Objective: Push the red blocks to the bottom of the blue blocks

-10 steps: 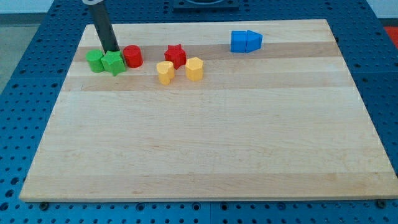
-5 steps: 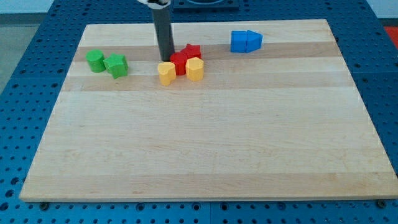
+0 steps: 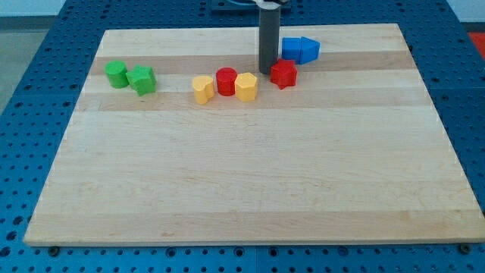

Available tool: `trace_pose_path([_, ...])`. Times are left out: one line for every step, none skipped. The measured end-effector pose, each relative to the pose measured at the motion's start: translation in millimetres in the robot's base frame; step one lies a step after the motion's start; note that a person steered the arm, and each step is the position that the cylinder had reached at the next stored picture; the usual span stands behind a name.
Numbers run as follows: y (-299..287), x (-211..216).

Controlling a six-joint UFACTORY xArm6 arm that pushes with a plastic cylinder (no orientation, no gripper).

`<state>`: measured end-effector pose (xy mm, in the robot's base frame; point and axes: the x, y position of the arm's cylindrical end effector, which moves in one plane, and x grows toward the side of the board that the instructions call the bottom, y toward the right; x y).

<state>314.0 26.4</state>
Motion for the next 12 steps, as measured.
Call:
trace_pose_path([-24.2, 0.0])
trace_pose_path([-57.3, 0.0])
trace_pose_path([-84.8, 2.1])
trace_pose_path([-108.5, 14.0])
trace_pose_path([-123.9, 17.9])
trace_pose_path([-127.3, 36.0])
trace_pose_path([-125.2, 55.3])
trace_pose_path([-118.5, 61.6])
trace_pose_path([-101.0, 58.3])
trace_pose_path([-77.4, 50.1])
trace_pose_path([-71.6, 33.7])
trace_pose_path([-89.7, 22.7])
